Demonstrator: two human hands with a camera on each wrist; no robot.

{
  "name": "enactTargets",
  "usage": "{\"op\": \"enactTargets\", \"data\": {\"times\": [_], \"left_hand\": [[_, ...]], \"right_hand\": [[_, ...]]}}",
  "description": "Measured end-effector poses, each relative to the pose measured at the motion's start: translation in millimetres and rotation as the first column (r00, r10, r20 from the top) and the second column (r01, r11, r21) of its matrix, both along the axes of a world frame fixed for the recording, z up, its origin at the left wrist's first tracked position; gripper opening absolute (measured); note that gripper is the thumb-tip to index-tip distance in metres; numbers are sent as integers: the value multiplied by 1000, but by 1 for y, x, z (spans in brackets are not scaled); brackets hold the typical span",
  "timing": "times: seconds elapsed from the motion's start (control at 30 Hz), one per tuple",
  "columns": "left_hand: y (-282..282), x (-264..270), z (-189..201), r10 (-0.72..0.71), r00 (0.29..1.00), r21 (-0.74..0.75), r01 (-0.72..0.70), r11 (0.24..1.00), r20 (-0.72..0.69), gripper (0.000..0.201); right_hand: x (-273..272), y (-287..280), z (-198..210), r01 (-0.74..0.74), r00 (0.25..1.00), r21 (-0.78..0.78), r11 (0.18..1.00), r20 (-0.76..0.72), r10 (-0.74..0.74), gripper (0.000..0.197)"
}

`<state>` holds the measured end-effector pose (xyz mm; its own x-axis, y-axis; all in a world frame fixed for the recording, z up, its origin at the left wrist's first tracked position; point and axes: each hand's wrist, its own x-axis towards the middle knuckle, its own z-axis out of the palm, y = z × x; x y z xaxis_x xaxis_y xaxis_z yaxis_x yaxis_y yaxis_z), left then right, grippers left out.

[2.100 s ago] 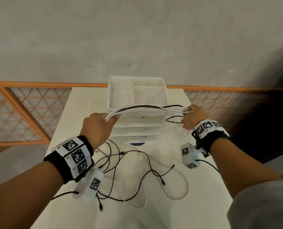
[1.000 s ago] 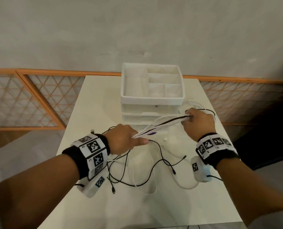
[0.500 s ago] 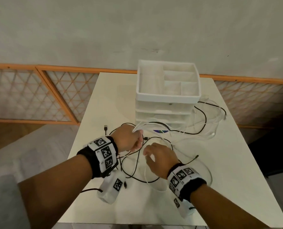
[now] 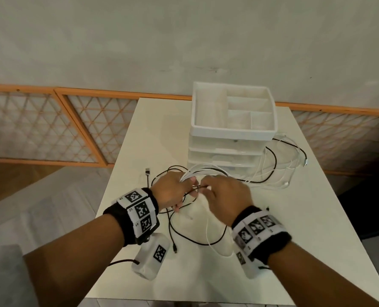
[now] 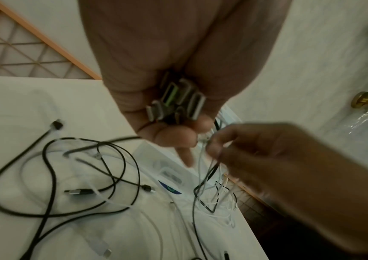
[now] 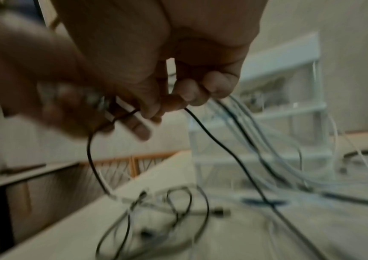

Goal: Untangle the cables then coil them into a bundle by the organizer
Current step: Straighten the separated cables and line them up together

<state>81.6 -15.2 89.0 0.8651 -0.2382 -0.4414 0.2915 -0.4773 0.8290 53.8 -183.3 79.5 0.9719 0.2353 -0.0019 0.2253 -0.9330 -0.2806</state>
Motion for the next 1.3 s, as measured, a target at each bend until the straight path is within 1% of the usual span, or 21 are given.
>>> {"op": "enactTargets", "data": {"times": [0.1,0.2,0.23,0.33,0.43,0.53,0.63,0.7,0.77,0.83,0.9,0.93,1.0,1.1,1.2,1.27,1.3], "left_hand": [[-4,1,4,13,1000,-71,-12,997,16,33],[-2,7,7,49,998,-92,-46,995,25,37],[-1,9,7,59,998,-108,-57,993,17,38],[-1,11,8,64,998,-135,-61,989,13,40],[-3,12,5,39,999,-121,-34,992,36,41],[-5,11,3,-25,995,-41,29,999,94,42],[-6,9,3,-80,987,39,75,996,143,45],[-4,9,2,-87,987,61,79,995,135,48],[-1,9,0,-91,993,45,87,995,77,50],[0,9,-3,-81,996,-10,81,997,-24,48],[-1,7,-1,-30,988,-92,16,996,-151,45],[-2,5,2,-4,983,-127,-20,992,-184,43],[-3,5,6,27,985,-161,-55,985,-171,41],[-4,8,10,40,991,-166,-61,984,-127,41],[-5,11,11,72,989,-170,-94,981,-130,42],[-5,11,10,79,988,-155,-99,983,-131,44],[-4,11,10,74,989,-148,-93,985,-131,45]], "right_hand": [[6,-25,37,49,983,134,990,168,-71,15],[15,-53,61,127,935,308,943,279,-217,13],[17,-63,68,157,914,368,917,297,-276,14],[24,-89,84,275,864,497,823,247,-438,18],[27,-106,94,316,820,536,782,260,-510,26],[30,-119,98,320,758,612,723,293,-583,26],[36,-131,96,342,751,617,709,275,-601,25],[42,-138,96,354,736,641,681,259,-626,24],[50,-148,97,381,711,647,661,252,-656,29],[60,-157,100,403,687,656,638,243,-684,37],[70,-163,105,399,683,673,623,235,-692,37],[74,-165,108,386,689,683,620,233,-686,35],[79,-167,114,359,703,695,623,237,-670,33],[83,-172,119,299,708,714,633,279,-649,33],[82,-173,121,229,712,733,641,323,-623,32],[83,-173,119,212,710,736,643,337,-619,34],[83,-174,117,213,711,745,632,326,-623,34]]}}
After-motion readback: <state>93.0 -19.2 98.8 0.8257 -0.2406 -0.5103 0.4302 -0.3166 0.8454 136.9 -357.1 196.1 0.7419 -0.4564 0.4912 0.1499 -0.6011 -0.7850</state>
